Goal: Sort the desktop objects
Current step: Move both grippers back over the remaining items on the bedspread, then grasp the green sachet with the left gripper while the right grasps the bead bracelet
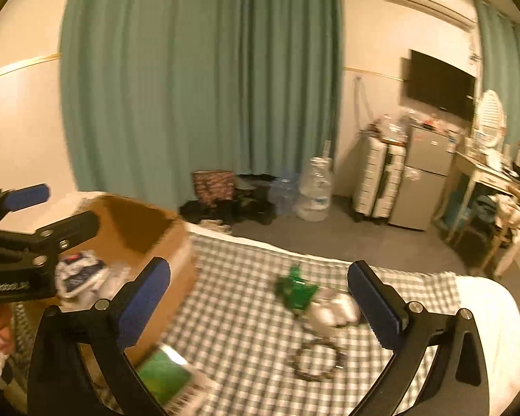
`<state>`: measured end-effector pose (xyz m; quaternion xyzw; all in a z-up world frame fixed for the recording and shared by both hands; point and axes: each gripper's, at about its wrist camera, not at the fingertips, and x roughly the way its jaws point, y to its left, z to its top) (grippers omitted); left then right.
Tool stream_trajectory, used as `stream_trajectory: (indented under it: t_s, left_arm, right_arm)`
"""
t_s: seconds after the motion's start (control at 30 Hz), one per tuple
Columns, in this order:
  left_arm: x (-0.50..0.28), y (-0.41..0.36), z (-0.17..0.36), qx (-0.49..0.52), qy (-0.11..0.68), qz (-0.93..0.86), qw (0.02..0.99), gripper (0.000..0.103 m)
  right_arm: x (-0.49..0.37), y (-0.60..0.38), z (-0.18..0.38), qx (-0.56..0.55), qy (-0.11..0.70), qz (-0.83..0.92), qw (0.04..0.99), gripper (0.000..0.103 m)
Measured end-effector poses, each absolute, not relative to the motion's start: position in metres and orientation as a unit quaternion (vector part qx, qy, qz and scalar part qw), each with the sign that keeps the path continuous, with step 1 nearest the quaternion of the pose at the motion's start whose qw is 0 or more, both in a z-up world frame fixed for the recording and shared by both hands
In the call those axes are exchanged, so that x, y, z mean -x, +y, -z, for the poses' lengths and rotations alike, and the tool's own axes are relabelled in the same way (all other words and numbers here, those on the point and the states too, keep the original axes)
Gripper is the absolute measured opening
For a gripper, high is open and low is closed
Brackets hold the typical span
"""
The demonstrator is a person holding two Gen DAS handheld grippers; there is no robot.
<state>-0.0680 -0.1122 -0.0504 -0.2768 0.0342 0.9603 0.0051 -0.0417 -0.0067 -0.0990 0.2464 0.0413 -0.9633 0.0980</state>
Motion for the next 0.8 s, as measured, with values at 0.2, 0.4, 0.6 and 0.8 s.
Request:
stream_trajectory:
  t_s: [0.2,0.4,0.6,0.8]
  left_arm:
    - [0.080,-0.085,0.067,0.296,0.054,-0.954,0.008,0.103]
    - [0.090,-0.067,0.081,0.313,0.047,-0.948,0.020,0.103]
    - [0.106,-0.049,0.095,0.328,0.048,-0.943,0.022,0.103]
    - [0.143,-0.021,0.115,0.352,0.044,-0.933,0.052,0.103]
  right_arm:
    - [0.044,0.042,0.113,-0.262,0.033,0.964,0.044,0.103]
    - [0.044,0.071,0.127,-0.280,0.035,0.958,0.054,0.103]
    - [0.048,0.089,0.147,-0.294,0.026,0.954,0.051,0.103]
    - [0.059,0.095,0.172,-0.329,0.032,0.940,0.086,0.103]
